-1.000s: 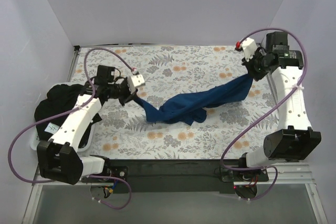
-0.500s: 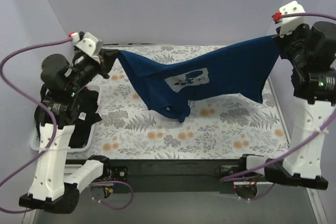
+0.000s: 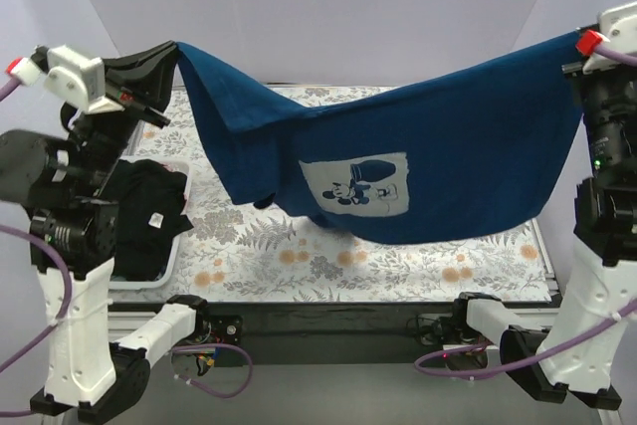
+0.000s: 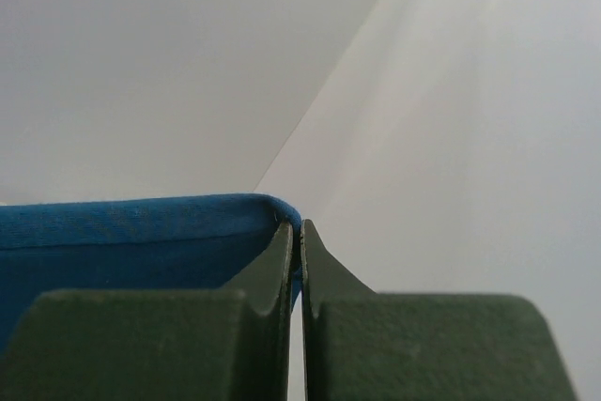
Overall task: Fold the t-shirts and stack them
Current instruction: Flatten the tshirt out
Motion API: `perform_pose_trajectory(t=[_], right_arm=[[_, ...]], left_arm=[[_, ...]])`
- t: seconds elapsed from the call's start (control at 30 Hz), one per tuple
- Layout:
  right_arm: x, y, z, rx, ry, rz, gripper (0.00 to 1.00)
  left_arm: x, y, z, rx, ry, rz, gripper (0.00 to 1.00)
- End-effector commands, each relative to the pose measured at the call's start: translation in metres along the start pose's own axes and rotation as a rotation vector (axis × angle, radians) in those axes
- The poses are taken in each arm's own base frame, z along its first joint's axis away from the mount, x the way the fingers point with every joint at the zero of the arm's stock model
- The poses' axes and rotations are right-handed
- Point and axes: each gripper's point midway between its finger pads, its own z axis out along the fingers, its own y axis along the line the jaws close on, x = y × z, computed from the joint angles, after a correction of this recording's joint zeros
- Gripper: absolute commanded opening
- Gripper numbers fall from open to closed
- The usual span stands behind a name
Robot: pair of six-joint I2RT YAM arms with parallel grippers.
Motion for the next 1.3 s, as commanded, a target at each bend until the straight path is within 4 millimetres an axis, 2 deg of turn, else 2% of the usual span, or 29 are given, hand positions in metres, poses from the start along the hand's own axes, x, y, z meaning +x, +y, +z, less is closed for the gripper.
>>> perform_pose_trajectory(t=[0.0, 0.17, 0.23, 0.27, 0.3, 0.37, 0.4, 0.43, 0.47, 0.5, 0.53, 0.63, 0.67, 0.73, 0.8, 0.83, 0.87, 0.9, 0.93, 0.97, 1.0, 1.03, 1.07, 1.1, 1.13, 1.17, 1.2, 1.23, 1.27], right_arm=[[0.037, 0.025, 0.044, -0.067, 0.073, 0.019, 0.01], [0.076, 0.059, 0.094, -0.164, 0.143, 0.08, 0.01], [0.078, 0.063, 0.109, -0.175, 0.14, 0.108, 0.01], [0.092, 0.073, 0.127, -0.195, 0.171, 0.119, 0.01], [0.077, 0.064, 0.134, -0.174, 0.132, 0.123, 0.01], [0.084, 0.065, 0.16, -0.155, 0.139, 0.144, 0.01], [0.059, 0.048, 0.165, -0.107, 0.072, 0.149, 0.01], [0.059, 0.047, 0.179, -0.096, 0.06, 0.157, 0.01], [0.046, 0.041, 0.182, -0.076, 0.02, 0.167, 0.01], [0.033, 0.033, 0.184, -0.049, -0.021, 0.17, 0.01], [0.008, 0.017, 0.182, 0.005, -0.117, 0.171, 0.01], [-0.023, -0.012, 0.171, 0.131, -0.255, 0.163, 0.01], [-0.029, -0.016, 0.168, 0.149, -0.281, 0.159, 0.01], [-0.037, -0.016, 0.165, 0.139, -0.316, 0.138, 0.01], [-0.026, -0.009, 0.171, 0.121, -0.296, 0.125, 0.01], [-0.021, -0.004, 0.169, 0.107, -0.286, 0.114, 0.01], [0.007, 0.018, 0.18, 0.049, -0.239, 0.101, 0.01], [0.025, 0.031, 0.182, 0.017, -0.212, 0.093, 0.01], [0.025, 0.042, 0.17, -0.034, -0.234, 0.051, 0.01], [0.081, 0.082, 0.175, -0.134, -0.133, 0.04, 0.01], [0.094, 0.098, 0.168, -0.182, -0.132, 0.023, 0.01], [0.094, 0.112, 0.15, -0.251, -0.158, 0.004, 0.01], [0.117, 0.131, 0.142, -0.303, -0.132, -0.03, 0.01], [0.165, 0.163, 0.129, -0.383, -0.051, -0.029, 0.01], [0.175, 0.174, 0.111, -0.419, -0.047, -0.045, 0.01], [0.193, 0.184, 0.101, -0.448, -0.03, -0.103, 0.01], [0.237, 0.211, 0.08, -0.511, 0.047, -0.109, 0.01], [0.241, 0.211, 0.067, -0.509, 0.046, -0.141, 0.01], [0.253, 0.219, 0.055, -0.537, 0.063, -0.164, 0.01]], left_arm=[[0.064, 0.029, 0.029, -0.096, 0.14, -0.047, 0.0], [0.138, 0.052, 0.068, -0.128, 0.227, -0.049, 0.0], [0.147, 0.057, 0.085, -0.119, 0.201, -0.042, 0.0], [0.174, 0.063, 0.102, -0.115, 0.23, -0.058, 0.0], [0.177, 0.067, 0.111, -0.118, 0.216, -0.054, 0.0], [0.152, 0.077, 0.138, -0.11, 0.105, -0.003, 0.0], [0.171, 0.091, 0.153, -0.128, 0.105, 0.007, 0.0], [0.118, 0.102, 0.166, -0.141, -0.034, 0.061, 0.0], [0.104, 0.111, 0.174, -0.157, -0.077, 0.042, 0.0], [0.123, 0.142, 0.191, -0.192, -0.07, 0.026, 0.0], [0.055, 0.148, 0.19, -0.196, -0.206, 0.055, 0.0], [0.018, 0.163, 0.187, -0.204, -0.367, 0.112, 0.0], [0.029, 0.164, 0.188, -0.193, -0.358, 0.115, 0.0], [0.008, 0.15, 0.178, -0.138, -0.397, 0.159, 0.0], [0.035, 0.166, 0.171, -0.147, -0.319, 0.148, 0.0], [0.025, 0.156, 0.16, -0.12, -0.318, 0.16, 0.0], [0.033, 0.145, 0.154, -0.071, -0.284, 0.163, 0.0], [0.1, 0.146, 0.149, -0.044, -0.153, 0.11, 0.0], [0.12, 0.138, 0.14, -0.012, -0.104, 0.134, 0.0], [0.115, 0.111, 0.118, 0.06, -0.087, 0.169, 0.0], [0.136, 0.104, 0.104, 0.072, -0.046, 0.17, 0.0], [0.202, 0.099, 0.079, 0.075, 0.078, 0.153, 0.0], [0.198, 0.081, 0.058, 0.113, 0.093, 0.192, 0.0], [0.214, 0.071, 0.04, 0.137, 0.135, 0.211, 0.0], [0.277, 0.056, 0.006, 0.164, 0.277, 0.137, 0.0], [0.293, 0.048, -0.012, 0.206, 0.32, 0.2, 0.0], [0.291, 0.02, -0.036, 0.302, 0.32, 0.218, 0.0], [0.336, -0.003, -0.075, 0.365, 0.448, 0.129, 0.0], [0.35, -0.016, -0.097, 0.445, 0.47, 0.213, 0.0]])
